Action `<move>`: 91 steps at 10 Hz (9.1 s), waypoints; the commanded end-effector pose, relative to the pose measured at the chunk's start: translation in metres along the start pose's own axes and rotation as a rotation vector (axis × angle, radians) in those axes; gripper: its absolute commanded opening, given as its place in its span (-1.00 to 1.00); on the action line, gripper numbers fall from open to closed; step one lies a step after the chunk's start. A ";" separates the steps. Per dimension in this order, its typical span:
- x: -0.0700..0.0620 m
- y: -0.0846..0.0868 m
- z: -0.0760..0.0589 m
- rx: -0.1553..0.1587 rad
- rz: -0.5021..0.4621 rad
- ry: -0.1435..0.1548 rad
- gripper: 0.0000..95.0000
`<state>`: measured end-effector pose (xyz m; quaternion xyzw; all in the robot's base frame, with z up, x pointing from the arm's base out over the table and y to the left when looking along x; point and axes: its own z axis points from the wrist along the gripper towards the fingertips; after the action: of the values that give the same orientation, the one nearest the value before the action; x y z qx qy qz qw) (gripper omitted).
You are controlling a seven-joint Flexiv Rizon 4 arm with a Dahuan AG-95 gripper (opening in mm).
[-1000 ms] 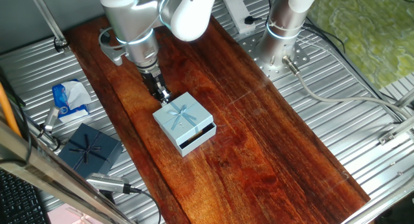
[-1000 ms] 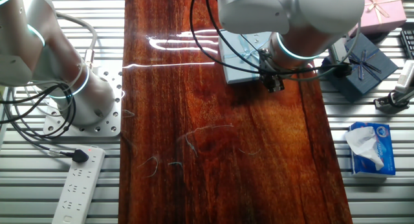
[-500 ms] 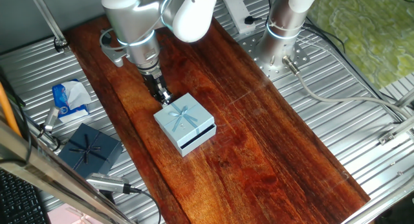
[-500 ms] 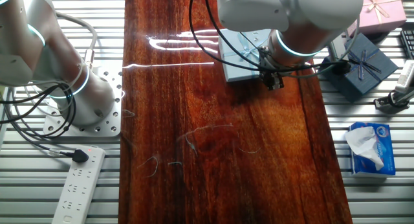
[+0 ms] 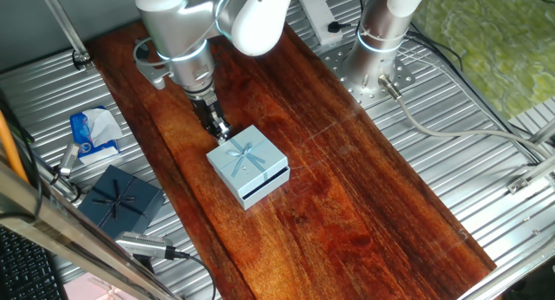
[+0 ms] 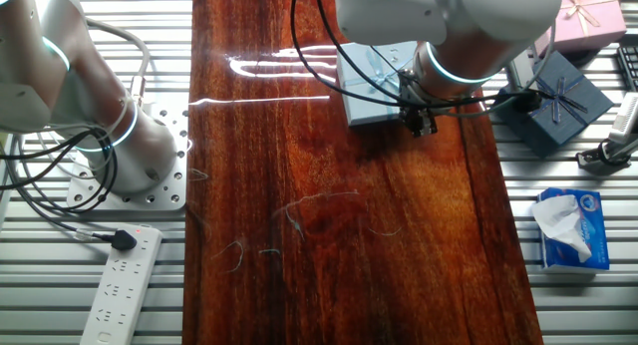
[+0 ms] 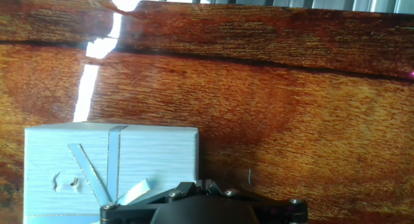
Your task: Slide the outer casing onto the gift box
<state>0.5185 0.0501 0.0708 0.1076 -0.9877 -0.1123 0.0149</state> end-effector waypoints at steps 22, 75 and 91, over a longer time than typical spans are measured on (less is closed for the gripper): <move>-0.001 0.005 -0.004 0.019 0.004 0.003 -1.00; 0.006 -0.013 -0.063 0.056 -0.090 0.060 -1.00; 0.003 -0.012 -0.015 0.037 -0.098 0.058 -1.00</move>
<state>0.5186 0.0350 0.0807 0.1590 -0.9823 -0.0922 0.0362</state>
